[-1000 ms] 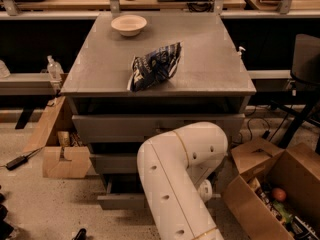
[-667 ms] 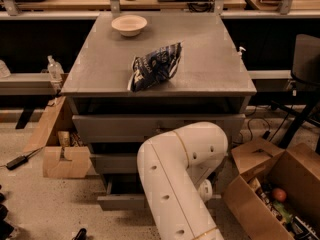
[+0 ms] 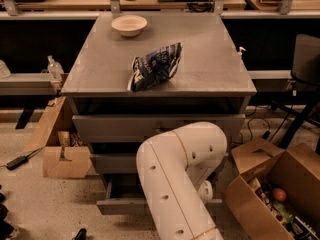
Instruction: Open bottom drawer
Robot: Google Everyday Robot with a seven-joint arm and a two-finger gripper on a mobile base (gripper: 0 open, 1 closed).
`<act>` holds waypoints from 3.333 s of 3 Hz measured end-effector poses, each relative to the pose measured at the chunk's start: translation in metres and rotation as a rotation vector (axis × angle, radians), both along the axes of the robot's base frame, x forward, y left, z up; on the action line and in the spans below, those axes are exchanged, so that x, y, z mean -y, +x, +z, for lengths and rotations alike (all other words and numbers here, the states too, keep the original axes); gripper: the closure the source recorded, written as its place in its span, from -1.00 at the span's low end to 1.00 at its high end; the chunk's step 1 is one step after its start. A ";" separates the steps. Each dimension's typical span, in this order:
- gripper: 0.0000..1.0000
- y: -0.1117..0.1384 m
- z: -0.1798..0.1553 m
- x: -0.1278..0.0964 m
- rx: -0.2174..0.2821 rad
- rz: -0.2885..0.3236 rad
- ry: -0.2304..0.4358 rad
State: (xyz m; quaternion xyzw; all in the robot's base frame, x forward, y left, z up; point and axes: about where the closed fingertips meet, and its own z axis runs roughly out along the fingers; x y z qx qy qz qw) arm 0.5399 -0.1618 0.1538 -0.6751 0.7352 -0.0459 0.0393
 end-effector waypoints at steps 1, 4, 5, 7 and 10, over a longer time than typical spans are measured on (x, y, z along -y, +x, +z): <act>1.00 0.000 0.000 0.000 0.000 0.000 0.000; 1.00 0.000 0.001 0.000 0.000 0.000 0.000; 1.00 0.000 0.001 0.000 0.000 0.000 0.000; 0.17 0.000 0.001 0.000 0.000 0.000 0.000; -1.00 -0.001 0.000 0.000 -0.002 0.000 0.000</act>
Offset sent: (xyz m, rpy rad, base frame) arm -0.3340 -0.0805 0.0101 -0.2689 0.4762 -0.5222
